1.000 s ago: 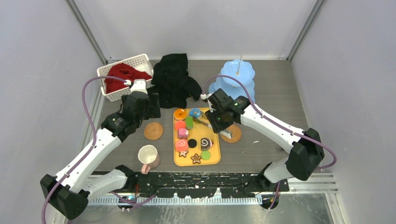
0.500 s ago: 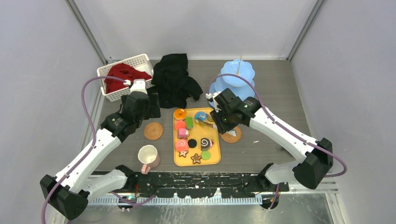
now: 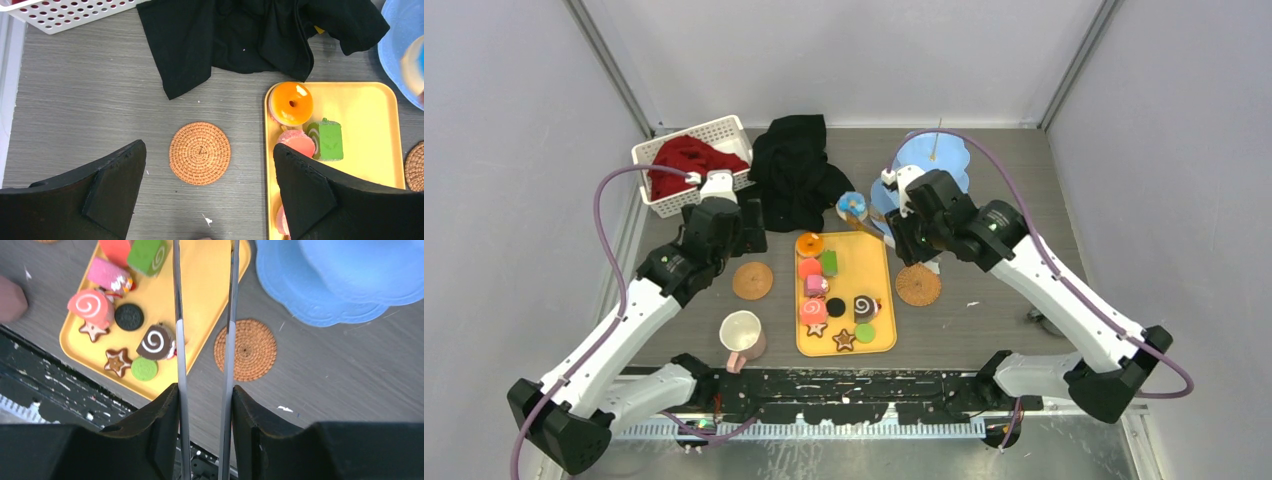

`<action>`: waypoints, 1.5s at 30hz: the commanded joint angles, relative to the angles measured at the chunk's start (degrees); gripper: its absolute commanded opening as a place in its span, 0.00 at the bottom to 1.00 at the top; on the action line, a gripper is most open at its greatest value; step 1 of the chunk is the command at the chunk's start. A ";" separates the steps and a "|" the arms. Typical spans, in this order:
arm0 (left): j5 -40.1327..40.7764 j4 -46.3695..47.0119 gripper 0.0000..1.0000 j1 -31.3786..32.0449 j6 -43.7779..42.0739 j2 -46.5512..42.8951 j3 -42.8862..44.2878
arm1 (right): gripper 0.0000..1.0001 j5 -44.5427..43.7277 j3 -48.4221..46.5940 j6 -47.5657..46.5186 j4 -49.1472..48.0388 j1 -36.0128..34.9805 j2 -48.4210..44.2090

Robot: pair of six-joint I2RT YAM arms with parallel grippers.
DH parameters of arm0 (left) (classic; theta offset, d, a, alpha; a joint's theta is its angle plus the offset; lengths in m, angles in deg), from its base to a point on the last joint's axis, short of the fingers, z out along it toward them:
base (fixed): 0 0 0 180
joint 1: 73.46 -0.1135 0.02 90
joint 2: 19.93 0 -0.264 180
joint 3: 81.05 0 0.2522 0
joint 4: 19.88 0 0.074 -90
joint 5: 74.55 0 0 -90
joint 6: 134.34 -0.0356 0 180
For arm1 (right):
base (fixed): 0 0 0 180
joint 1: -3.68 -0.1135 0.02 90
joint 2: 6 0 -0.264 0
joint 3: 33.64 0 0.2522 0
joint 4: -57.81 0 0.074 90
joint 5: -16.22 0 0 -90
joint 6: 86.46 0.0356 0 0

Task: Serve the afternoon tea
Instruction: Pick up the desert from the tray, then place the desert on the desert table.

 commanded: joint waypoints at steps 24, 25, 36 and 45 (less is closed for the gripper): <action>-0.11 2.52 0.98 -0.22 1.96 -2.66 -0.34 | 0.01 -20.10 -11.75 1.19 -0.23 0.29 -7.62; -0.08 2.46 0.98 -0.22 1.96 -2.76 -0.36 | 0.01 -20.38 -11.62 1.13 -0.05 0.37 -7.24; 0.17 2.66 0.98 -0.22 1.18 -3.26 -0.07 | 0.01 -19.97 -11.94 2.03 4.79 1.81 -6.87; -1.01 3.00 0.98 -0.22 1.26 -2.95 0.69 | 0.01 -20.55 -11.76 3.90 8.21 2.71 -8.30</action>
